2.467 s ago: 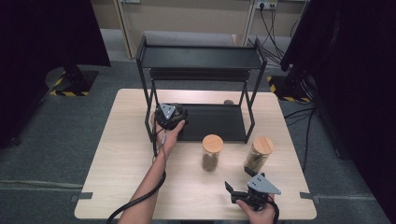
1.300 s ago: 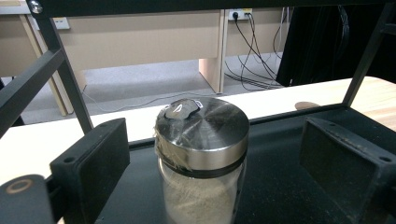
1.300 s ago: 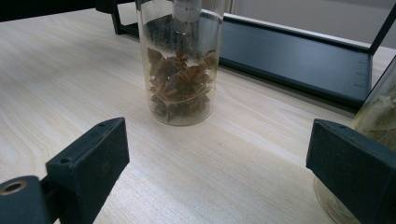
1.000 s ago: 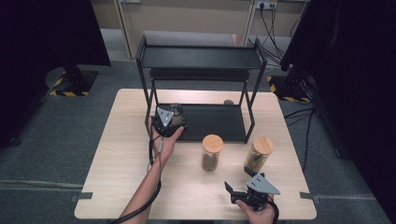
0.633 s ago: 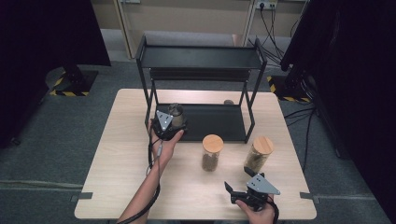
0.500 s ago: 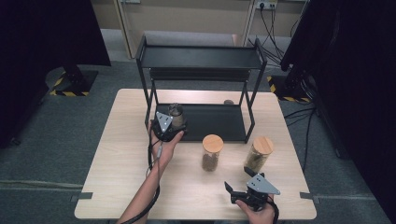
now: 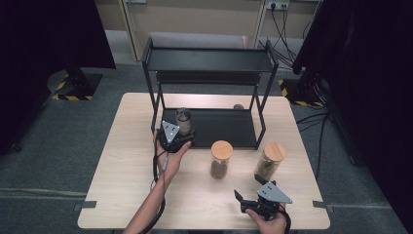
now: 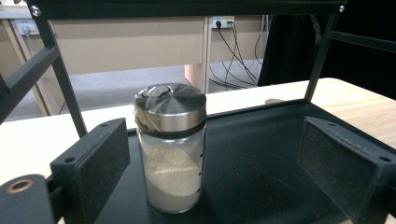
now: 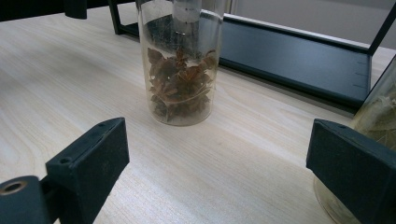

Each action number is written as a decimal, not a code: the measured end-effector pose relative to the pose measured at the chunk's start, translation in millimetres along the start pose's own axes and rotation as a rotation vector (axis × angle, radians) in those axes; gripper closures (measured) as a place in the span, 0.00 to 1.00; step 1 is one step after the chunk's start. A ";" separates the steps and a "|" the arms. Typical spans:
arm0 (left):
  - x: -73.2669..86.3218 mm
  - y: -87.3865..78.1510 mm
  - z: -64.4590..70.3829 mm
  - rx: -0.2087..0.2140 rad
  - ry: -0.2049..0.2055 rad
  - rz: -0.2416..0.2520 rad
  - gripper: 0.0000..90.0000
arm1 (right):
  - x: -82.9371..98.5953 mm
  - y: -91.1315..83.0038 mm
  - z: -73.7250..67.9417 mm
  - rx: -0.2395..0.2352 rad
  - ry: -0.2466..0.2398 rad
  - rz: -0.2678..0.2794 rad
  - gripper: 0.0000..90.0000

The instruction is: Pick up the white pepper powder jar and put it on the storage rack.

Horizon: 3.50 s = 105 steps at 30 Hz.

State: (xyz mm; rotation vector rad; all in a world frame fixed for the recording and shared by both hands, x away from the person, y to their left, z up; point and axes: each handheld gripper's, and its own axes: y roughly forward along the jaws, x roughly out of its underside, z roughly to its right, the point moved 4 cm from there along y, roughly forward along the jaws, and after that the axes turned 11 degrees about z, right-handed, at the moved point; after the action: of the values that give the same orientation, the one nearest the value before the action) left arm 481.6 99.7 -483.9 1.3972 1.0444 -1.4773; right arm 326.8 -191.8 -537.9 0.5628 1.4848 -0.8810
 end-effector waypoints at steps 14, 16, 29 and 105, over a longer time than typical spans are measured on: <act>9.3 -16.4 1.1 0.009 -0.006 -0.016 0.09 | 0.0 -0.1 -0.1 0.001 0.000 0.000 0.07; 11.2 -19.0 1.1 0.006 -0.012 -0.019 0.09 | 0.0 -0.1 0.0 0.000 0.001 0.000 0.07; 17.1 -35.7 5.4 0.037 -0.009 -0.029 0.09 | 0.1 -0.2 0.1 0.000 0.004 -0.002 0.06; 60.3 -119.1 38.0 0.149 -0.067 -0.067 0.10 | 0.1 -0.5 -0.4 0.004 0.002 -0.003 0.06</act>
State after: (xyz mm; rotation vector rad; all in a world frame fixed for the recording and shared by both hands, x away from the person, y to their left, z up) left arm 354.4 99.0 -539.5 1.4171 0.9644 -1.6688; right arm 326.2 -191.8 -538.0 0.5651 1.4862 -0.8864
